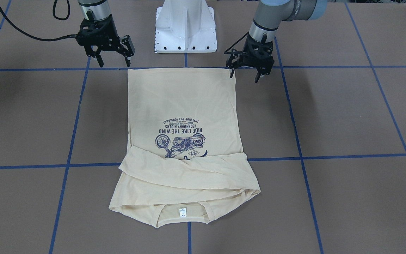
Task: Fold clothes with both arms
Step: 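Release the sleeve and move both grippers to the hem nearest the robot, then grasp the hem corners with both grippers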
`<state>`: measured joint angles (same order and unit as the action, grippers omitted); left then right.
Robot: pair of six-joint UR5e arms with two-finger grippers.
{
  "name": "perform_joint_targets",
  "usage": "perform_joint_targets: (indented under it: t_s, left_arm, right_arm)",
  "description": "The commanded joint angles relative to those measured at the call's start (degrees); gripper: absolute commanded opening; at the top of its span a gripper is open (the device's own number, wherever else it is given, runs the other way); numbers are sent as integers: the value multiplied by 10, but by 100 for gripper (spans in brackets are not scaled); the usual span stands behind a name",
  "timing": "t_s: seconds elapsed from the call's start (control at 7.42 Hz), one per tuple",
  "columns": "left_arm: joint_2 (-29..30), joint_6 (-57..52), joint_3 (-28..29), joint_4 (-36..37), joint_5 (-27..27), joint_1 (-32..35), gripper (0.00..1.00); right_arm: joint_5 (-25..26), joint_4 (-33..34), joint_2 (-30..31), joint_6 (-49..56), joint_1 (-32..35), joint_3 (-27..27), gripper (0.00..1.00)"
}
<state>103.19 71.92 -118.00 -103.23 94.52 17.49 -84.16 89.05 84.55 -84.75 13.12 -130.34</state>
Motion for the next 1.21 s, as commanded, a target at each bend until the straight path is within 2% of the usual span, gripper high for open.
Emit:
perform_joint_targets:
  t_s: [0.0, 0.13, 0.27, 0.54, 0.81, 1.08]
  left_arm:
    - [-4, 60, 3, -2, -8, -53, 83]
    - [-5, 72, 8, -1, -8, -64, 67]
    - [-4, 73, 14, -1, -8, -66, 59]
    - [0, 72, 32, -1, -7, -67, 59]
    - [3, 72, 40, -3, -7, -67, 54]
    - [3, 72, 41, -3, -7, -69, 42]
  right_arm:
    - [30, 11, -1, -36, -38, -1, 100]
    - [36, 11, -1, -39, -44, -1, 100]
    - [37, 11, -1, -39, -45, -1, 100]
    - [49, 11, -1, -39, -49, 2, 100]
    - [49, 11, -1, -39, -50, 2, 100]
    - [49, 11, -1, -39, -50, 3, 100]
